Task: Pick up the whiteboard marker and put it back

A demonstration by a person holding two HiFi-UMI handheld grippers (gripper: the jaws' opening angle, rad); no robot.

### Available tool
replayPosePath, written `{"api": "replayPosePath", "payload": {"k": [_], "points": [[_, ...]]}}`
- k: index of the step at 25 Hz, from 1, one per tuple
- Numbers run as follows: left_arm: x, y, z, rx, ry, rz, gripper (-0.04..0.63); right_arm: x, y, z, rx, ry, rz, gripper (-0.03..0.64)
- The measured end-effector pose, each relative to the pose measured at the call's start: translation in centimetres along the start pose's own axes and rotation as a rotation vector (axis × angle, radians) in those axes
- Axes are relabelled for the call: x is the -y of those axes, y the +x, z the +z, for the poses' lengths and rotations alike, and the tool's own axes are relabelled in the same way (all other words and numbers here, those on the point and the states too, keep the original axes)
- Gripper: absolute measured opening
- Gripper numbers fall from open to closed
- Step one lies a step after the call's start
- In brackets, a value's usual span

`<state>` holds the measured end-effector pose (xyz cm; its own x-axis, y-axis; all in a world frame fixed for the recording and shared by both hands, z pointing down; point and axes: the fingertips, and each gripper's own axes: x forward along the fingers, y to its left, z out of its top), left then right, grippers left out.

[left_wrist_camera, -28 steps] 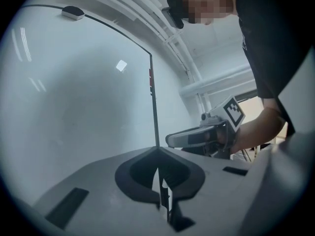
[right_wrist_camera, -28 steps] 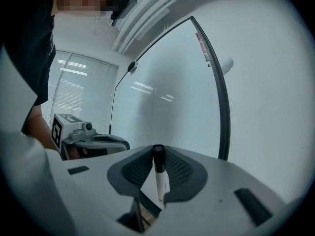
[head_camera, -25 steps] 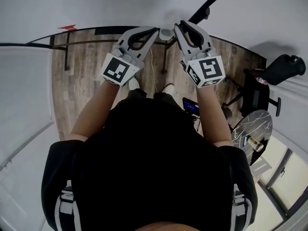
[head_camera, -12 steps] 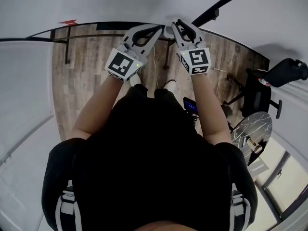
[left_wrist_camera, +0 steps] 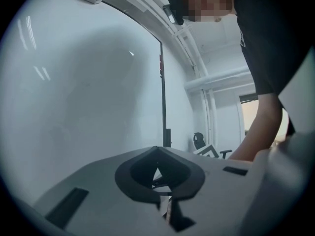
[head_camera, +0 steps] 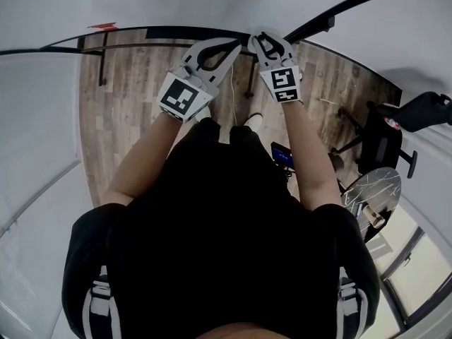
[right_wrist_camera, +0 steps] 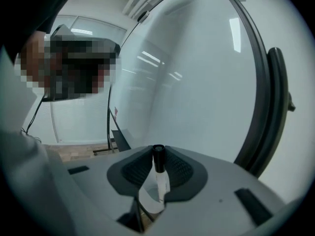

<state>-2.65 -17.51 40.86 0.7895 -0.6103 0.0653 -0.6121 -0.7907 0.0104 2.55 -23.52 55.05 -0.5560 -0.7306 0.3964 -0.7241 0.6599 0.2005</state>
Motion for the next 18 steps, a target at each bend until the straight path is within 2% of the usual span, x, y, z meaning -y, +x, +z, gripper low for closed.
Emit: {"api": "replayPosePath", "payload": {"k": [7, 12, 18], "points": [[-0.1, -0.6, -0.7, -0.022, -0.012, 0.005, 0.003, -0.5, 0.9, -2.0, -0.044, -0.02, 0.01, 0.075], [-0.1, -0.5, -0.7, -0.032, 0.019, 0.008, 0.003, -0.8, 1.2, -2.0, -0.051, -0.03, 0.016, 0.078], [-0.1, -0.6, -1.0, -0.042, 0.021, 0.016, 0.003, -1.1, 1.4, -2.3, -0.057, -0.004, 0.022, 0.086]]}}
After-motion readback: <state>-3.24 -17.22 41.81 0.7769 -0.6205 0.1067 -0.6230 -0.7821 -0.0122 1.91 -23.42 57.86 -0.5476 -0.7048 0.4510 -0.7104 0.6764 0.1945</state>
